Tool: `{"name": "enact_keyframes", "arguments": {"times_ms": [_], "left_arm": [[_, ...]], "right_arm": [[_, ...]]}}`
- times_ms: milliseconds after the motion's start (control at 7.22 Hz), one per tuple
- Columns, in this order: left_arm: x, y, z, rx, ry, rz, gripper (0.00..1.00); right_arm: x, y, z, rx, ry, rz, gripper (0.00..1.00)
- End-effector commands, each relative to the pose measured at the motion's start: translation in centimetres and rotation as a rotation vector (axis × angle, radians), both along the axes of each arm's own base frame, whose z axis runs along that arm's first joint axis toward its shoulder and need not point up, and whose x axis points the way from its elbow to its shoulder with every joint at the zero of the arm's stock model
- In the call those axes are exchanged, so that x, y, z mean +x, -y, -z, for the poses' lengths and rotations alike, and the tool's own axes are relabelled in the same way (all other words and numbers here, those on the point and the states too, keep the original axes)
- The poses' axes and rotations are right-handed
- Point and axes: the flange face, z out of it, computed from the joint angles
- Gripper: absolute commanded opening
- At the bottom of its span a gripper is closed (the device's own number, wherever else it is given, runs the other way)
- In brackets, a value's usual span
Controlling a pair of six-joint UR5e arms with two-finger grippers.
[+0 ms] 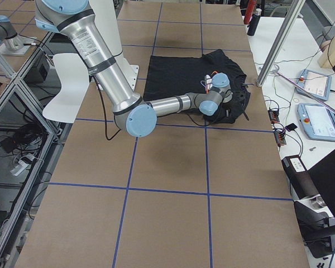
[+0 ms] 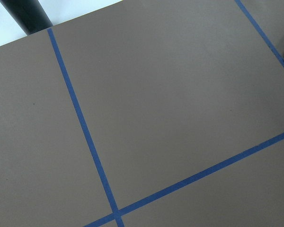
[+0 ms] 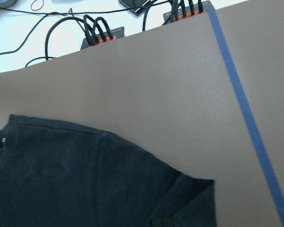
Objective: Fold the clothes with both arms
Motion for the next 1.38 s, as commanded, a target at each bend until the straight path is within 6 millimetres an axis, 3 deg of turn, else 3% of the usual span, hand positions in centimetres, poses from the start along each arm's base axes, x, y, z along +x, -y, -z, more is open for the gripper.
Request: {"name": "enact_keyframes", "arguments": {"times_ms": [0,277,554,831,969,1108,1246], "left_arm": [[0.0,0.0,0.7,0.051,-0.006,0.001,1.0],[0.1,0.0,0.7,0.053,-0.006,-0.001,1.0],[0.1,0.0,0.7,0.053,-0.006,-0.001,1.0],[0.6,-0.1,0.8,0.05,-0.025,-0.021,1.0],[2.0,0.1,1.6,0.047,-0.065,-0.057,1.0],[5.1,1.8,4.2,0.027,-0.101,-0.06,0.99],[9.6,3.4,7.1,0.036,-0.14,-0.077,0.98]], "right_arm": [[-3.7,0.4,5.1,-0.037,0.061,-0.024,0.0],[-6.8,1.3,7.4,-0.056,0.065,-0.04,0.0],[-9.7,0.2,8.0,-0.044,0.05,-0.057,0.0],[-10.9,-0.6,7.8,-0.042,0.042,-0.051,0.0],[-11.0,-0.7,8.1,-0.036,0.046,-0.048,0.99],[-10.5,-1.2,8.8,-0.025,0.065,-0.05,1.0],[-9.0,-2.7,9.7,-0.004,0.102,-0.045,1.0]]}}
